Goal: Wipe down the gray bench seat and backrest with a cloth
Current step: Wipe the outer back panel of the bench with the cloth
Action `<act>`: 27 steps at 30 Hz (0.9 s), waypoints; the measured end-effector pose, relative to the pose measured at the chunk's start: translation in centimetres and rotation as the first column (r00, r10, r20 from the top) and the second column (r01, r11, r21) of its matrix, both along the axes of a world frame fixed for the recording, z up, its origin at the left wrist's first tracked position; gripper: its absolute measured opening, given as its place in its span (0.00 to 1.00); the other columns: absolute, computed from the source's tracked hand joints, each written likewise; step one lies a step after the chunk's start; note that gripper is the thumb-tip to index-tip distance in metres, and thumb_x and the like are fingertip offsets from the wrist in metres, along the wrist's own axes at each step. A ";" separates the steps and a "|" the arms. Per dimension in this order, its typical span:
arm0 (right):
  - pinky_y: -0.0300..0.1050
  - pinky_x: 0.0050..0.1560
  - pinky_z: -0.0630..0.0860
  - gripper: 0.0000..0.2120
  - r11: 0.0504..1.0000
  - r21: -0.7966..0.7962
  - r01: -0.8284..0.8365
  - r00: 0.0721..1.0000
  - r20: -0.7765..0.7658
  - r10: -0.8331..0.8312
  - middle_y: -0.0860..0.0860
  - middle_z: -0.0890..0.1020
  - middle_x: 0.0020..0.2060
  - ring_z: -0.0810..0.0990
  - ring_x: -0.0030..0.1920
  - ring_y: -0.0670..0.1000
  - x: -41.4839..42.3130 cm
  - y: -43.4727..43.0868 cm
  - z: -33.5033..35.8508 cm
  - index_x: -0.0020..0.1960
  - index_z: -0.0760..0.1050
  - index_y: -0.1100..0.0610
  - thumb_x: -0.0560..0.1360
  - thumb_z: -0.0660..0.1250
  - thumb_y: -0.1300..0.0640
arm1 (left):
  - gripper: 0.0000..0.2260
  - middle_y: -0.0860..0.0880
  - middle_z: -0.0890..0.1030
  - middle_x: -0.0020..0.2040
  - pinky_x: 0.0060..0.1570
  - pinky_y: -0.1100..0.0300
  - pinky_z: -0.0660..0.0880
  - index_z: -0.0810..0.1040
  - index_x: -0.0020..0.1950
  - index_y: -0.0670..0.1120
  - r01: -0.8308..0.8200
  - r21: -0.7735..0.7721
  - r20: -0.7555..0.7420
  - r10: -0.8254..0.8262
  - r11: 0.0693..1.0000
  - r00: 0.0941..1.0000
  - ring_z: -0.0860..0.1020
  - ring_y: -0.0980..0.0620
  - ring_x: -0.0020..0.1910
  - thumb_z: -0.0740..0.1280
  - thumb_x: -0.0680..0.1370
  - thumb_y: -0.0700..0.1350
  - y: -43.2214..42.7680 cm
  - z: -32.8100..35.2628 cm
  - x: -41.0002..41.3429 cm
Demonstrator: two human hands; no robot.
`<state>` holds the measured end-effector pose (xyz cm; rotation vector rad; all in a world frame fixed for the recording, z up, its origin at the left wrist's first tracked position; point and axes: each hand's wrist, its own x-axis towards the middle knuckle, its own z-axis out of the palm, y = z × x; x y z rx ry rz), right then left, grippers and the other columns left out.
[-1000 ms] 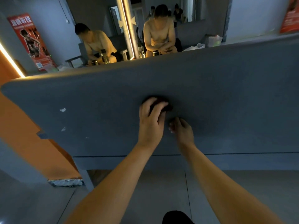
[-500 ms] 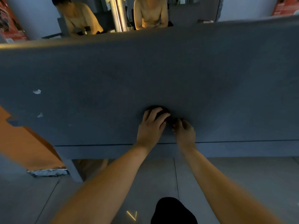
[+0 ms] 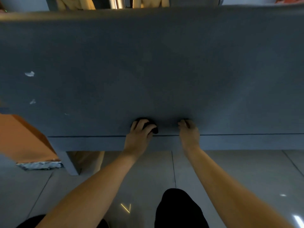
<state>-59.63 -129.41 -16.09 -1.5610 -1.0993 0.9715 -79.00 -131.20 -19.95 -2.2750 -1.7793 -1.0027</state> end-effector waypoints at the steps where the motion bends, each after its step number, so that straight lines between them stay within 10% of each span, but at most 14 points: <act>1: 0.50 0.44 0.70 0.10 0.999 -0.019 0.033 0.999 -0.034 -0.034 0.58 0.82 0.45 0.79 0.47 0.62 0.4 -0.1 -0.2 0.51 0.78 0.60 0.82 0.61 0.56 | 0.11 0.47 0.76 0.61 0.45 0.52 0.78 0.82 0.60 0.48 -0.030 0.002 0.047 0.029 1.000 0.998 0.70 0.46 0.60 0.71 0.78 0.41 -0.2 -0.1 0.1; 5: 0.49 0.42 0.69 0.10 0.992 -0.047 0.118 0.989 -0.086 -0.122 0.51 0.77 0.39 0.74 0.41 0.54 1.5 -0.9 -0.8 0.50 0.77 0.57 0.83 0.60 0.53 | 0.12 0.45 0.76 0.62 0.59 0.58 0.70 0.83 0.61 0.45 0.032 0.030 0.160 -0.036 0.999 0.986 0.71 0.44 0.61 0.71 0.78 0.38 0.5 0.1 4.1; 10: 0.47 0.44 0.72 0.11 0.982 -0.022 0.190 0.963 -0.192 -0.191 0.51 0.82 0.43 0.78 0.43 0.51 2.3 -1.0 -1.3 0.50 0.79 0.54 0.83 0.58 0.54 | 0.14 0.46 0.72 0.65 0.50 0.52 0.76 0.81 0.62 0.49 0.134 -0.025 0.060 -0.132 0.991 0.989 0.67 0.44 0.64 0.72 0.77 0.40 1.8 -0.4 10.2; 16: 0.60 0.49 0.76 0.12 0.998 -0.059 0.039 0.994 -0.096 -0.044 0.58 0.84 0.40 0.81 0.46 0.63 -0.5 -1.1 -2.9 0.43 0.79 0.56 0.81 0.61 0.55 | 0.14 0.48 0.73 0.62 0.48 0.50 0.79 0.81 0.55 0.48 0.152 -0.027 -0.182 -0.154 0.988 0.971 0.67 0.46 0.63 0.75 0.71 0.38 1.9 -1.3 6.0; 27: 0.53 0.44 0.75 0.11 0.980 0.033 -0.196 0.980 -0.026 0.197 0.56 0.82 0.42 0.81 0.44 0.58 -7.8 -0.6 -2.4 0.46 0.79 0.58 0.82 0.62 0.54 | 0.11 0.48 0.67 0.65 0.44 0.49 0.79 0.81 0.52 0.46 -0.048 -0.054 -0.240 0.034 0.997 0.970 0.64 0.44 0.66 0.76 0.72 0.40 -0.8 -1.7 -4.3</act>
